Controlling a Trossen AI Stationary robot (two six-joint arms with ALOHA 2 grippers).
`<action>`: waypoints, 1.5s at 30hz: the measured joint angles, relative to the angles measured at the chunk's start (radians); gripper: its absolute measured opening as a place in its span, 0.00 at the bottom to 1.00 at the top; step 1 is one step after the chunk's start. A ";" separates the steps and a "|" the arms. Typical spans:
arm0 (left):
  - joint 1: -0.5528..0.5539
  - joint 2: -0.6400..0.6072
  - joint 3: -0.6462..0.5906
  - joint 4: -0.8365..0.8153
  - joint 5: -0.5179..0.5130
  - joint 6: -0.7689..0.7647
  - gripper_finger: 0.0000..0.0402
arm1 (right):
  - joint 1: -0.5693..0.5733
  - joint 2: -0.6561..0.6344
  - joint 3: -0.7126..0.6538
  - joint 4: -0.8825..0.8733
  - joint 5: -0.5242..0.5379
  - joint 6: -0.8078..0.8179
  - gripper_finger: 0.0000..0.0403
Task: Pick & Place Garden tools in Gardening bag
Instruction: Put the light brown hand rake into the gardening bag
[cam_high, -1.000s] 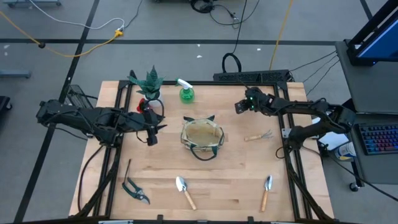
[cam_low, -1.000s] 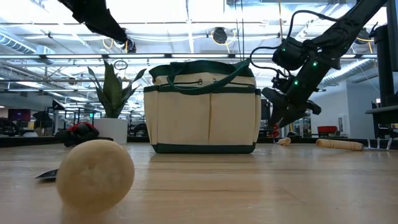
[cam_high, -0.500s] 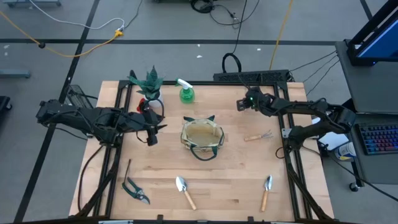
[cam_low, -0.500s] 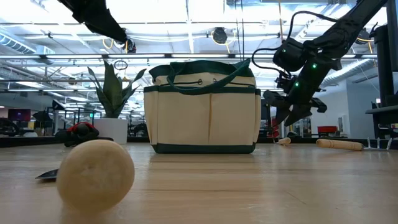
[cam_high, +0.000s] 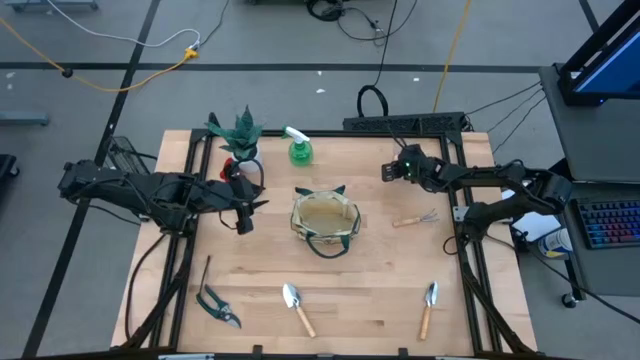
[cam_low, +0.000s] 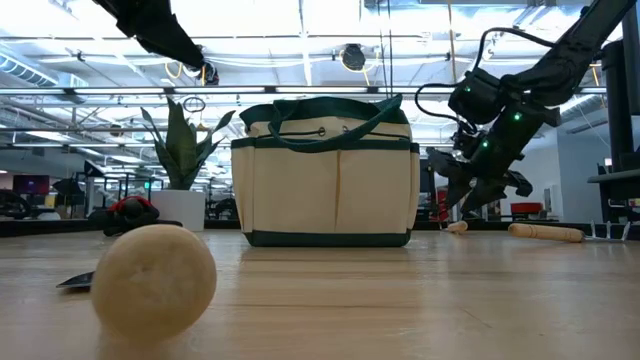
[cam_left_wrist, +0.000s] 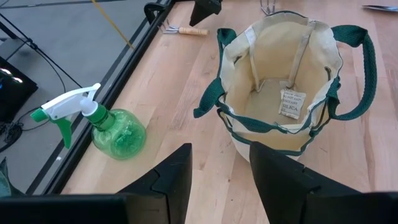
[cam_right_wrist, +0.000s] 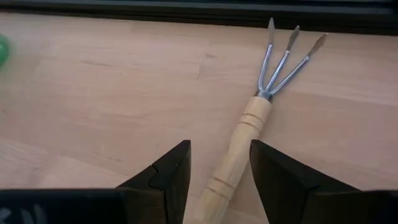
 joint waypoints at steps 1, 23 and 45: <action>0.000 0.000 0.000 0.000 0.000 0.000 0.42 | 0.001 0.001 0.000 0.000 -0.001 -0.007 0.39; 0.000 0.000 0.000 0.009 -0.007 0.008 0.42 | 0.016 0.035 0.057 -0.018 -0.001 -0.043 0.34; 0.000 0.000 0.000 0.008 -0.009 0.007 0.42 | 0.041 0.168 0.284 -0.424 0.107 -0.016 0.32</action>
